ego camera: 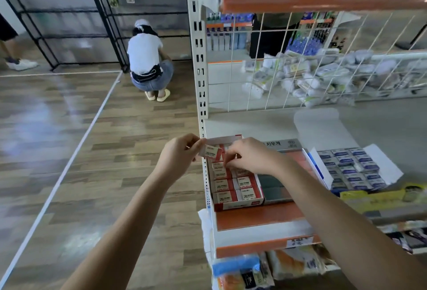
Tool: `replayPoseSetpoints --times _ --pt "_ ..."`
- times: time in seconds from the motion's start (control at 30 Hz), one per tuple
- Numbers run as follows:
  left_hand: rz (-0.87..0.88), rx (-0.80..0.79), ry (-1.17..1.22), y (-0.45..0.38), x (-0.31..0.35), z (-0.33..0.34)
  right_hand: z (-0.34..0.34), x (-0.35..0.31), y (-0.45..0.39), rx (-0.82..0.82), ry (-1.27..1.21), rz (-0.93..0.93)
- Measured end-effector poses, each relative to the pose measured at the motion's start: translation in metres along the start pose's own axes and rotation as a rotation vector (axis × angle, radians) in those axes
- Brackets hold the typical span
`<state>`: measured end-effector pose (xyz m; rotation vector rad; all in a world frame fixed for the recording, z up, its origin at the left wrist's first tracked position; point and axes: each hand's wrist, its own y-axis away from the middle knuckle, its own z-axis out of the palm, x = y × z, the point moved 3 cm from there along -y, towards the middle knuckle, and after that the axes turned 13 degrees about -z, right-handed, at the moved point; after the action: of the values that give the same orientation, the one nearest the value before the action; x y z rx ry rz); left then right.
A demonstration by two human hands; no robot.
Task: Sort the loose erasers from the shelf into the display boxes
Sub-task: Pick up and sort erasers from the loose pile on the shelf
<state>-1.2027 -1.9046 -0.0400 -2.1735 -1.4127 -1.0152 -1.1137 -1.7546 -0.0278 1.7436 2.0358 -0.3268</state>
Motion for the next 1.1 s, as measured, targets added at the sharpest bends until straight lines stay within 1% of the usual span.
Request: replayPoseSetpoints --times 0.13,0.27,0.4,0.5,0.67,0.8,0.87,0.93,1.03,1.1 --pt "0.054 0.026 -0.191 -0.006 0.021 0.010 -0.016 0.014 0.021 0.227 0.029 0.065" --pt "0.119 0.017 -0.303 -0.006 0.046 0.031 -0.018 0.028 0.039 0.342 0.072 0.154" --pt "0.090 0.009 -0.388 -0.011 0.048 0.050 -0.010 0.035 0.047 0.341 0.063 0.198" --pt "0.085 -0.037 -0.447 -0.011 0.044 0.059 -0.004 0.034 0.052 0.318 0.020 0.198" --pt "0.183 -0.067 -0.531 -0.002 0.044 0.061 0.001 0.031 0.053 0.299 0.007 0.182" --pt "0.218 -0.092 -0.542 0.000 0.046 0.059 0.000 0.028 0.053 0.273 0.019 0.174" --pt "0.258 -0.104 -0.535 0.001 0.052 0.060 -0.010 0.028 0.057 0.253 0.045 0.187" --pt "0.314 -0.094 -0.533 -0.003 0.067 0.062 -0.026 0.033 0.061 0.270 0.083 0.203" --pt "0.437 -0.076 -0.574 -0.011 0.101 0.074 -0.052 0.051 0.077 0.313 0.174 0.250" --pt "0.512 -0.088 -0.618 -0.013 0.128 0.093 -0.066 0.069 0.096 0.311 0.252 0.304"
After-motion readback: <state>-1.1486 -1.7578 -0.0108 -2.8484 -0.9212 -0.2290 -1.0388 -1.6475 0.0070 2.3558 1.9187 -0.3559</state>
